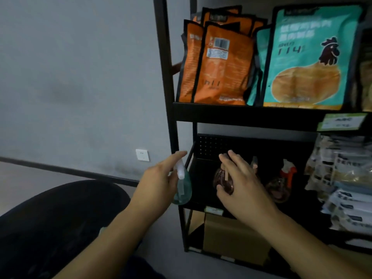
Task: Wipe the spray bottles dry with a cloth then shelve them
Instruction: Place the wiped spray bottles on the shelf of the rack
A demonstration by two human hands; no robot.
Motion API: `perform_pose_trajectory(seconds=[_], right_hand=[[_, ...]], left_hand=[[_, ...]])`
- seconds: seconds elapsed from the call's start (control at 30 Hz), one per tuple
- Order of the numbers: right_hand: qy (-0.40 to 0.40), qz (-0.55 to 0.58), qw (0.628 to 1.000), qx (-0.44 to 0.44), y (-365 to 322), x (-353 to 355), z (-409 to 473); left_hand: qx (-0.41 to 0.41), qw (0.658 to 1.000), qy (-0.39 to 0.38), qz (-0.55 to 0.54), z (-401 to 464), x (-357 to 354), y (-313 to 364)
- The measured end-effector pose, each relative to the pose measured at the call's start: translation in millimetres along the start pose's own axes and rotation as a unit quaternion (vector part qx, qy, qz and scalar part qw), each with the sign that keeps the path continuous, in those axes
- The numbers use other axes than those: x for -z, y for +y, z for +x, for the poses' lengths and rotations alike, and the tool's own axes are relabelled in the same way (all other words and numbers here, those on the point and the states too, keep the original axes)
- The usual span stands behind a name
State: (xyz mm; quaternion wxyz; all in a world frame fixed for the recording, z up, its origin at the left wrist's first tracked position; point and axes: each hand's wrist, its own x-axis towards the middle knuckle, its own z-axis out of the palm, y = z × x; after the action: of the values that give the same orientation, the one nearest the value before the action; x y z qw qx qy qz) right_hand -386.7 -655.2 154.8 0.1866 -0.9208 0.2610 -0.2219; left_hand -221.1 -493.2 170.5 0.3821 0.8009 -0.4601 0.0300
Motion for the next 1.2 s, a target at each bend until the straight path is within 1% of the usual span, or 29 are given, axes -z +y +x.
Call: perform_pose_trajectory(seconds=[0.23, 0.53, 0.8, 1.1, 1.2], right_hand=[[0.003, 0.01, 0.999, -0.042, 48, 1, 12], [-0.003, 0.01, 0.997, -0.072, 73, -28, 40], [-0.016, 0.01, 0.996, -0.084, 84, -50, 56], [-0.022, 0.001, 0.995, -0.094, 97, -66, 61], [-0.025, -0.001, 0.995, -0.095, 98, -69, 63]], left_hand=[[-0.003, 1.0, -0.031, -0.005, 41, -64, 6], [0.027, 0.998, -0.05, 0.009, 90, -124, -11], [0.091, 0.992, -0.082, 0.017, 121, -149, -28], [0.117, 0.987, -0.1, -0.034, 131, -155, -41], [0.131, 0.984, -0.119, -0.035, 132, -155, -43]])
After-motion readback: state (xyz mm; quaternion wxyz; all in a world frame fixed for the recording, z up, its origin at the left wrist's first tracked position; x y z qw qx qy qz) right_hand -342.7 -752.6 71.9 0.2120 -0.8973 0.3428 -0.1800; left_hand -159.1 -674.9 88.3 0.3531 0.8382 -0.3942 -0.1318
